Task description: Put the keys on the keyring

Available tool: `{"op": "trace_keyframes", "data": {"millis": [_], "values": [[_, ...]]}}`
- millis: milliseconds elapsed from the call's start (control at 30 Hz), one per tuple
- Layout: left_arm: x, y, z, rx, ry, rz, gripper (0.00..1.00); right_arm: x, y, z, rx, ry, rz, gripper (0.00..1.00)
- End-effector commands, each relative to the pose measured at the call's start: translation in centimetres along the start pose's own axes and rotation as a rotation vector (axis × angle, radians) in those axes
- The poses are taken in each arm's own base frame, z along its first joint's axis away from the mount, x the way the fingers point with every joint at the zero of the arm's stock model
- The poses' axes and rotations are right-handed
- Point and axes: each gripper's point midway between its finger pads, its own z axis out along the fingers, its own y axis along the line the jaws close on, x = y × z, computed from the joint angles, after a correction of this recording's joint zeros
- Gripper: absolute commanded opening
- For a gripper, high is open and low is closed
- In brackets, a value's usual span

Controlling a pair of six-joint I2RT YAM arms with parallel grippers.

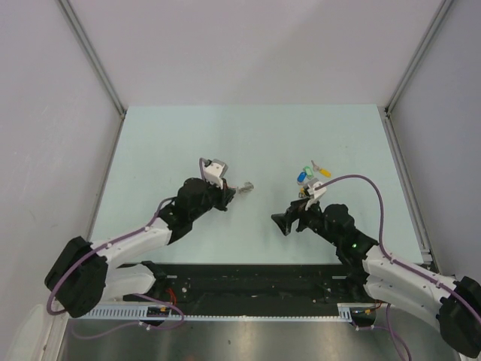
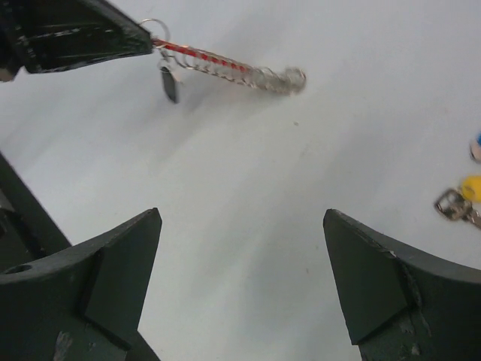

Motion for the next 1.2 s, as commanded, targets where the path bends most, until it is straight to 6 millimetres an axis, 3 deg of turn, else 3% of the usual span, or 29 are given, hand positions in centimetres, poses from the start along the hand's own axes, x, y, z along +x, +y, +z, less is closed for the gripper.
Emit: {"op": "trace_keyframes", "data": {"millis": [0,167,367,500,767,1167], "values": [[-3.4,-1.8,-1.6,0.101,-0.116,0.077,0.00,-5.3,3.7,-0.2,-0.103,-0.128,-0.150,0.95],[-6.9,-3.9,-3.4,0.189,-0.204,0.096,0.00,-8.5,5.8,-0.9,-0.161,-0.171,-0.180,0.96],[-9.1,-6.6,-5.3,0.309,-0.248,0.117,0.00,-13.0,7.0,-1.4,-0.197,-0.240,-0.149,0.91],[-9.8,-8.1,-6.6,0.384,-0.288,0.122,0.01,-14.2,8.2,-0.7,-0.265,-0.255,-0.131,0.83],[-10.7,-10.0,-8.1,0.484,-0.335,0.109,0.02,-14.7,9.0,1.4,-0.317,-0.264,-0.106,0.73],[-10.9,-11.0,-8.2,0.516,-0.351,0.090,0.02,-14.5,9.4,2.8,-0.332,-0.279,-0.110,0.63]]}}
